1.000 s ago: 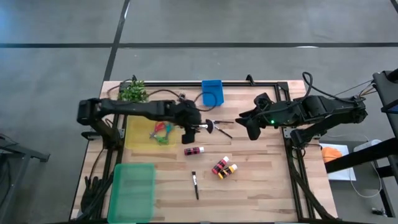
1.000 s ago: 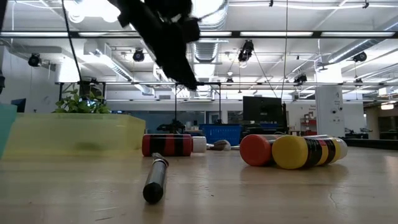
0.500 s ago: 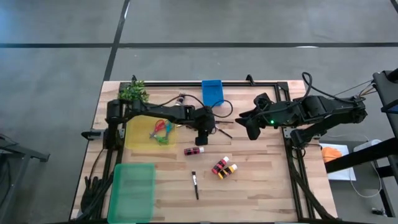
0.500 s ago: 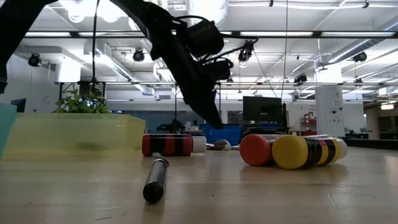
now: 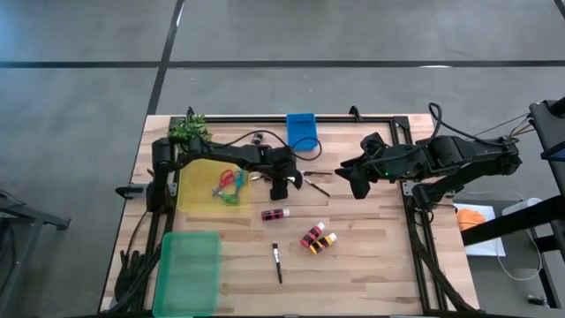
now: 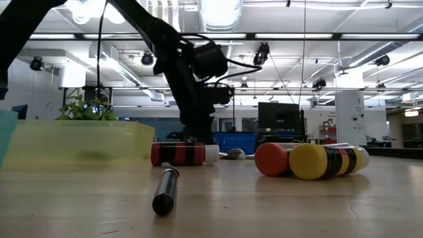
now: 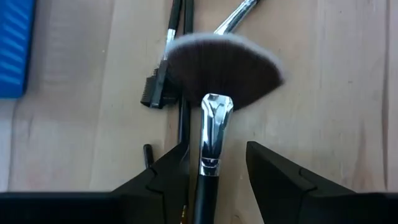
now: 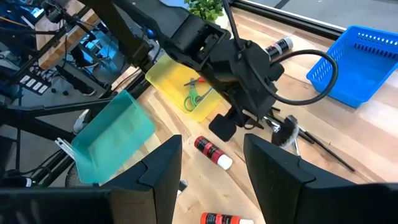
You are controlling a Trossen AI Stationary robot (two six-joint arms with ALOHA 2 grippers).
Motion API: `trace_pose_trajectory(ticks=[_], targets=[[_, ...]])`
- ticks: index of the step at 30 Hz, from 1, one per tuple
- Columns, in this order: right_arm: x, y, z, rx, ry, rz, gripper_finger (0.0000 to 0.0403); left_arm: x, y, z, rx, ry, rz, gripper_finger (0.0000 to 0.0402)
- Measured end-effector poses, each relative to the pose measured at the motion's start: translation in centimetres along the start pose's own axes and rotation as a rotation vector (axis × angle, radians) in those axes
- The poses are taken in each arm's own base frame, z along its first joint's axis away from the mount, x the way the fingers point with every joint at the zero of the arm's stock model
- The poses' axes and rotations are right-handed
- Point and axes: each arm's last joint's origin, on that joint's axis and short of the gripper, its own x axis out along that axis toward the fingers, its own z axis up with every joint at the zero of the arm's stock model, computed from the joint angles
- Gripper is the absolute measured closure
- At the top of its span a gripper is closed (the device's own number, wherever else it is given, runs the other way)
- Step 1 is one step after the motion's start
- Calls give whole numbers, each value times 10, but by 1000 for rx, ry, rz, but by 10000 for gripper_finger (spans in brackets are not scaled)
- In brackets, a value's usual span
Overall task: Pick & Place Paint Supplies
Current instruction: Put the highlighter brush into the blue bin
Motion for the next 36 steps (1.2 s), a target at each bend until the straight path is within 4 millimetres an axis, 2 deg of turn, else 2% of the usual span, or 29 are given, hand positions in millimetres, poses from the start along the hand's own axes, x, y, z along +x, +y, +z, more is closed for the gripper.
trace_pose_trajectory(ticks=[19,22,31,36], targets=[[0,-2,-1,-2,13,-18,232,8,-5,-17,23,24,-89,238],[0,-2,-1,-1,13,-18,232,8,-5,-17,23,23,-88,256],[0,-2,-1,2,12,-16,232,8,-5,-17,14,28,-88,345],[0,-2,-1,2,12,-16,232,8,-5,-17,-25,30,-94,356]])
